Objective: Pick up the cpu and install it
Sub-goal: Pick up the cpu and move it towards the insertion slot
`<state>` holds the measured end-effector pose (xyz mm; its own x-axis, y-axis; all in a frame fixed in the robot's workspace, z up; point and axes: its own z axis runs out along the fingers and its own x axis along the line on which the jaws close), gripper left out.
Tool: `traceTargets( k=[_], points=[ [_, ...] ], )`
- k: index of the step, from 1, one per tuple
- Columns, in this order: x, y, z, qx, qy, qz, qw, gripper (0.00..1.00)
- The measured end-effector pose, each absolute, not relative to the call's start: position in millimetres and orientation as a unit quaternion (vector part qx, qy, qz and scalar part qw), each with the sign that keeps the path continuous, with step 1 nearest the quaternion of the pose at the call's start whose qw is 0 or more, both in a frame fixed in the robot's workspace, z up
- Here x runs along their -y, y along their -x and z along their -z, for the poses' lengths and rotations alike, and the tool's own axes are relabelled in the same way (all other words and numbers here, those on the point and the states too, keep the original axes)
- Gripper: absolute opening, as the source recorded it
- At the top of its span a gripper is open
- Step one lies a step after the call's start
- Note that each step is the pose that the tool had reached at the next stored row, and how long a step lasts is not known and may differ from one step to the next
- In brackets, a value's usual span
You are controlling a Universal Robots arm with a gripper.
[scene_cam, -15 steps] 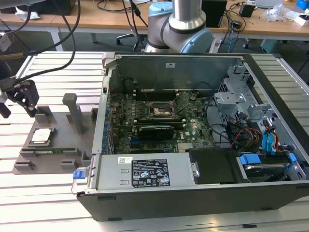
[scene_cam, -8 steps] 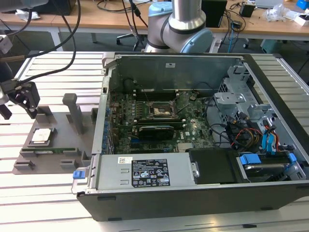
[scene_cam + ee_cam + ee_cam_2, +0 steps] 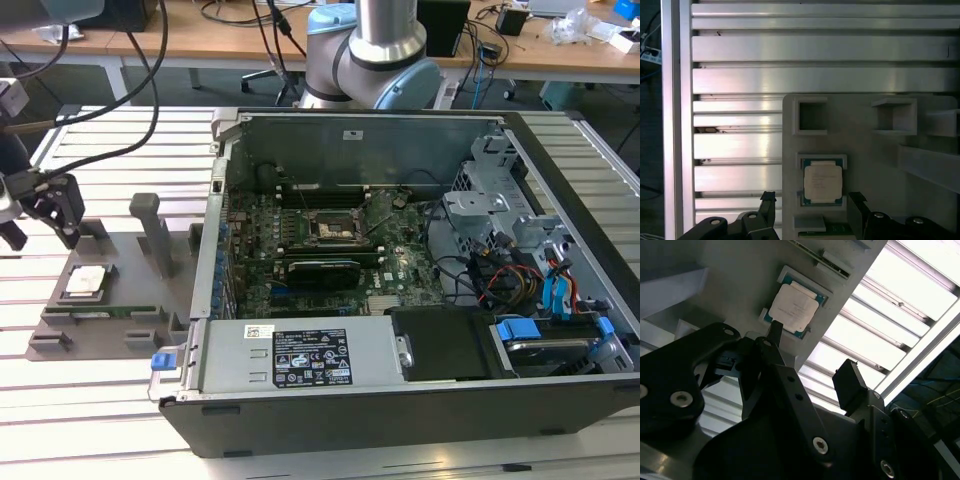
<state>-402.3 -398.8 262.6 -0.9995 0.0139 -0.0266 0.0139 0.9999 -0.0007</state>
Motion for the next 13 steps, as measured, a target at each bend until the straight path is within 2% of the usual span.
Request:
traceTargets(
  k=[13],
  points=[
    [398.8, 402.3, -255.1, -1.000, -0.007, 0.000, 0.013, 0.68]
  ],
)
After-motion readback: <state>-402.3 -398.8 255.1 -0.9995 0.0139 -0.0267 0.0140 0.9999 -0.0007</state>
